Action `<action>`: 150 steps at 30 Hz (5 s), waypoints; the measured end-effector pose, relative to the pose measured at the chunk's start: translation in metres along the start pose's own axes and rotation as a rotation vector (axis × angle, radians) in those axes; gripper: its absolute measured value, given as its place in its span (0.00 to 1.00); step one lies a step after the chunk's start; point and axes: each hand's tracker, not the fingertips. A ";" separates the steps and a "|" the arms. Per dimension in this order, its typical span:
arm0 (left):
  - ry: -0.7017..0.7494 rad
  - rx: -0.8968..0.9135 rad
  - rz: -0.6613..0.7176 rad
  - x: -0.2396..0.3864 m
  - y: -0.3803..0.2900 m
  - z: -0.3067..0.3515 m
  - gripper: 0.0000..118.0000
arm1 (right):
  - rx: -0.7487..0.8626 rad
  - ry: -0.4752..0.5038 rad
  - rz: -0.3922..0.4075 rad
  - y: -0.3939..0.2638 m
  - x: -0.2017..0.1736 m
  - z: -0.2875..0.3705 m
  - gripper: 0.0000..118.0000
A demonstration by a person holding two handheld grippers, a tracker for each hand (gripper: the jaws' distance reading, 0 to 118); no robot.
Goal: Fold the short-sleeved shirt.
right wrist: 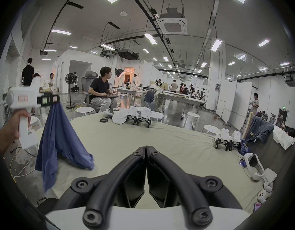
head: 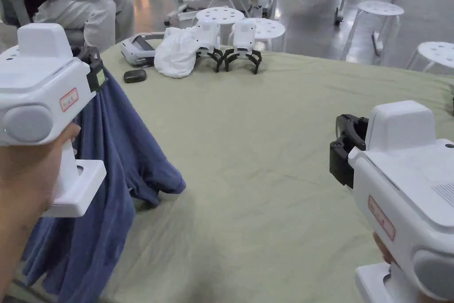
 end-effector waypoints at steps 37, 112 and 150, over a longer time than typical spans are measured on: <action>-0.715 -0.440 -0.314 0.394 -0.150 -0.053 0.00 | -0.099 -0.338 -0.104 -0.054 0.159 0.048 0.04; -0.291 -0.260 -0.154 0.214 -0.105 0.036 0.00 | -0.061 -0.230 -0.013 -0.048 0.077 0.040 0.04; -0.268 -0.799 0.018 0.227 -0.235 -0.146 0.99 | -0.245 -0.294 -0.052 -0.091 0.120 -0.009 0.04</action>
